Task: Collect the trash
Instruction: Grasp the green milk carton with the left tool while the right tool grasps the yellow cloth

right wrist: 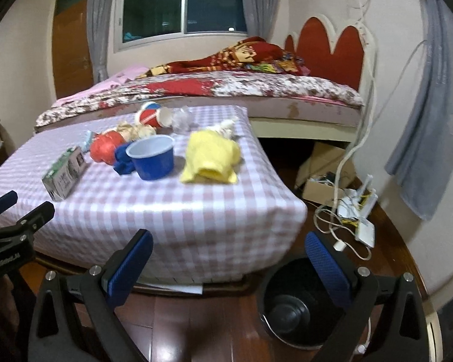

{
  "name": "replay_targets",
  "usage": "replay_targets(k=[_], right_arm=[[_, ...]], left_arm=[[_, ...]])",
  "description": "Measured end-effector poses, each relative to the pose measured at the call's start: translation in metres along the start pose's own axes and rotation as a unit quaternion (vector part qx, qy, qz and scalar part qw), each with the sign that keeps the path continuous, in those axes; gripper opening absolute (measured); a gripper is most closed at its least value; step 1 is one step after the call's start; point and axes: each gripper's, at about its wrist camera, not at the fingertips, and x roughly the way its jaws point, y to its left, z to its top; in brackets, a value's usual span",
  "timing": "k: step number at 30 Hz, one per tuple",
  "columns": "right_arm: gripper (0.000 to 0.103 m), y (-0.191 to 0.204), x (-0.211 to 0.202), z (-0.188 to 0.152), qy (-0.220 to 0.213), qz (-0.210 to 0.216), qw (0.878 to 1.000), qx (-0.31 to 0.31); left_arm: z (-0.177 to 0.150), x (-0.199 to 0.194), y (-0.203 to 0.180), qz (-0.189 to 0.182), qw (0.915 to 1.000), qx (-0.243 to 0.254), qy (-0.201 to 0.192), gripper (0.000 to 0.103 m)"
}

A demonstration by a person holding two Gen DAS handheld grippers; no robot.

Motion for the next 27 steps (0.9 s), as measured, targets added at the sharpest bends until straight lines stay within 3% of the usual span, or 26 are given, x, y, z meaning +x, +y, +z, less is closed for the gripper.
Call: replay_targets(k=[7, 16, 22, 23, 25, 26, 27], right_arm=[[0.086, -0.001, 0.056, 0.034, 0.024, 0.026, 0.999, 0.012], [0.084, 0.018, 0.138, 0.068, 0.06, 0.029, 0.997, -0.029], [0.066, 0.009, 0.181, 0.066, 0.1, 0.03, 0.994, -0.022], [0.063, 0.008, 0.184, 0.066, 0.104, 0.032, 0.994, -0.02], [0.046, 0.007, 0.186, 0.065, 0.101, 0.038, 0.994, -0.021], [0.039, 0.007, 0.187, 0.067, 0.1, 0.041, 0.994, -0.023], [0.023, 0.006, 0.185, 0.068, 0.099, 0.05, 0.994, -0.02]], left_arm=[[0.013, 0.046, 0.047, 0.026, 0.9981, -0.053, 0.02, 0.102], [0.024, 0.101, 0.071, 0.025, 0.9937, -0.099, 0.045, 0.099], [0.027, 0.126, 0.073, 0.007, 0.9926, -0.099, 0.069, 0.075], [0.026, 0.13, 0.073, 0.002, 0.9924, -0.097, 0.076, 0.065], [0.025, 0.135, 0.073, -0.008, 0.9919, -0.093, 0.086, 0.044], [0.024, 0.134, 0.073, -0.015, 0.9922, -0.09, 0.085, 0.041], [0.024, 0.132, 0.074, -0.02, 0.9925, -0.091, 0.08, 0.04]])
